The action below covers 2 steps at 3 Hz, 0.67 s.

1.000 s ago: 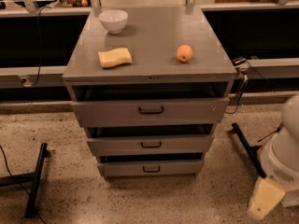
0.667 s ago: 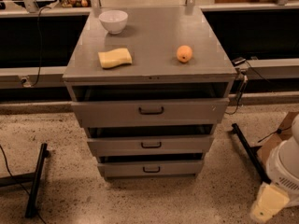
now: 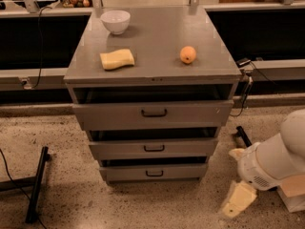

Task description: Open bottom drawer

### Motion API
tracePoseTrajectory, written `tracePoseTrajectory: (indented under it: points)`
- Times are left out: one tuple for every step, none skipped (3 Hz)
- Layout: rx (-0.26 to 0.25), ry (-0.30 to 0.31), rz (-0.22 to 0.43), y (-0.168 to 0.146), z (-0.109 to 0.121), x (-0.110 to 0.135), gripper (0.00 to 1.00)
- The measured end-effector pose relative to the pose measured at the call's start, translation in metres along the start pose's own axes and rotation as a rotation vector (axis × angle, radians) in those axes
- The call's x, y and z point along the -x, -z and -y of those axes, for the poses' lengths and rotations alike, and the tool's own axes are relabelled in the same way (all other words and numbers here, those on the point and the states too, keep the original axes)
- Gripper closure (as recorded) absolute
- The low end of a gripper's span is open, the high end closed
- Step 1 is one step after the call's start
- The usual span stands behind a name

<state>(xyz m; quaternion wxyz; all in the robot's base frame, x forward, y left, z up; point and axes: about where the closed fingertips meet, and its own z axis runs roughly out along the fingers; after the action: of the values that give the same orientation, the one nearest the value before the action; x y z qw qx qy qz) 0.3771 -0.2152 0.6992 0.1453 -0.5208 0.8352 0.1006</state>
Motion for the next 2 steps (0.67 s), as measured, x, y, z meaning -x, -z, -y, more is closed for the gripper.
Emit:
tracePoseTrajectory:
  points:
    - [0.100,0.047,0.303,-0.050,-0.021,0.051,0.00]
    - [0.193,0.089,0.464,-0.068,-0.043,0.087,0.00]
